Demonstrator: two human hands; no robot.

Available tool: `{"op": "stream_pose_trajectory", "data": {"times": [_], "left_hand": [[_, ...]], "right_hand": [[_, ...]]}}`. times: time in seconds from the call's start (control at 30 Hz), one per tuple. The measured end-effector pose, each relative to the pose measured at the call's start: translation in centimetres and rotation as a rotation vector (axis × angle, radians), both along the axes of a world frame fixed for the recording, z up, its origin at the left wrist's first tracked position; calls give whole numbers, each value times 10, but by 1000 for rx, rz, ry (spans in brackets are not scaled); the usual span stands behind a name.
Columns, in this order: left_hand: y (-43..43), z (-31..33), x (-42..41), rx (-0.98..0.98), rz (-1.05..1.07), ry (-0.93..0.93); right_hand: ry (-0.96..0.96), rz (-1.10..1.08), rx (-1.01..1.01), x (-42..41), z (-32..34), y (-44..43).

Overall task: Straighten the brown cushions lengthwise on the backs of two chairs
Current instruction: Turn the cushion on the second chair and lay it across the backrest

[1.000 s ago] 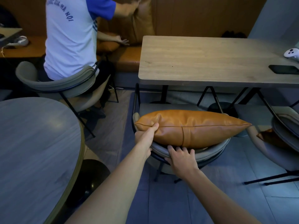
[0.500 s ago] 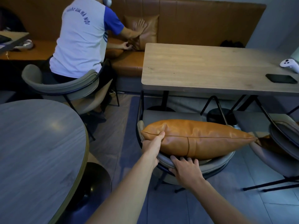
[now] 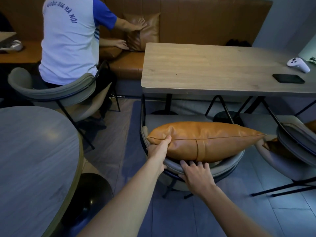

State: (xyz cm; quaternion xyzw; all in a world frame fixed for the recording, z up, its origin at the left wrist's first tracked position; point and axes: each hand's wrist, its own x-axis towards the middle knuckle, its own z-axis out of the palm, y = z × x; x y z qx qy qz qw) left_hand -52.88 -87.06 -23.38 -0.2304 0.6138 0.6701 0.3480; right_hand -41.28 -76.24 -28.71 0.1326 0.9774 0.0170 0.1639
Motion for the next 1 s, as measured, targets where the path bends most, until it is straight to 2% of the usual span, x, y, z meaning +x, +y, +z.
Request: {"op": "stream_pose_trajectory", "data": {"times": [0.8,0.9,1.0], "left_hand": [[-20,-2,-2,-11,-24,50],[-26,-2,-2,-49,-113,72],[-42,-3,-2,-170,-384,203]], "right_hand": [[14,23,-66,-1,-3,-12],[0,-2,-126,-1,1,-7],[-24,-45,-287,2,11,3]]}}
